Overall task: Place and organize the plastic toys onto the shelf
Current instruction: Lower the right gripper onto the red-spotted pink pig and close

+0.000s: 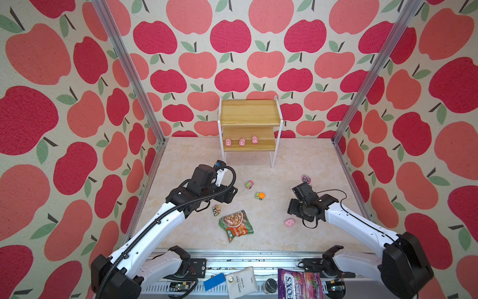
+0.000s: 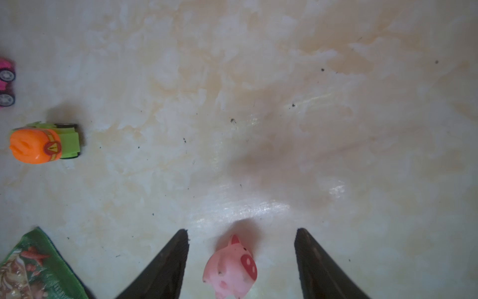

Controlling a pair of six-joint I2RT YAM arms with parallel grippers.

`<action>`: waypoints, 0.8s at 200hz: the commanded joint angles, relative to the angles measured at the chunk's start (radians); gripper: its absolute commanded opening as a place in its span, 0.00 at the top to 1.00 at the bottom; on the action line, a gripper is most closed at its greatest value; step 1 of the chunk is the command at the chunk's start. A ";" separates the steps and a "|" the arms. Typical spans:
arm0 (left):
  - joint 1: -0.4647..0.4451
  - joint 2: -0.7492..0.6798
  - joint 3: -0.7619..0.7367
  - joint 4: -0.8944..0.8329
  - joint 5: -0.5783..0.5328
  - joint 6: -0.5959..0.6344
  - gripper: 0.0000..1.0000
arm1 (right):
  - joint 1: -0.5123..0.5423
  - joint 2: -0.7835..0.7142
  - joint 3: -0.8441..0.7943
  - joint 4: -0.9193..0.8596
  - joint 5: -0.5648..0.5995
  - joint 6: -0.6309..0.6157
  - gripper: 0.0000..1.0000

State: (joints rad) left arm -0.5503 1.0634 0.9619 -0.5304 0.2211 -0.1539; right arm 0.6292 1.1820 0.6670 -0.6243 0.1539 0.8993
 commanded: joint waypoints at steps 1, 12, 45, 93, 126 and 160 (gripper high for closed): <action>-0.003 -0.003 0.013 -0.016 -0.007 0.025 0.08 | 0.048 -0.005 -0.032 -0.033 -0.044 0.083 0.31; -0.003 -0.005 0.013 -0.016 -0.009 0.027 0.08 | 0.062 0.005 -0.045 -0.025 -0.050 0.096 0.32; -0.003 -0.003 0.015 -0.017 -0.008 0.027 0.08 | 0.085 0.032 -0.076 0.024 -0.073 0.115 0.38; -0.003 0.003 0.015 -0.017 -0.008 0.027 0.08 | 0.124 0.060 -0.071 0.097 -0.086 0.107 0.60; 0.000 0.006 0.015 -0.018 -0.011 0.027 0.08 | 0.144 0.082 -0.019 0.071 -0.035 0.052 0.78; 0.004 0.010 0.016 -0.016 -0.010 0.027 0.08 | 0.155 0.119 0.067 0.009 0.101 -0.035 0.81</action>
State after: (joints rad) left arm -0.5503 1.0634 0.9619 -0.5308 0.2176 -0.1390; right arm 0.7765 1.2766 0.6601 -0.5663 0.1329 0.9451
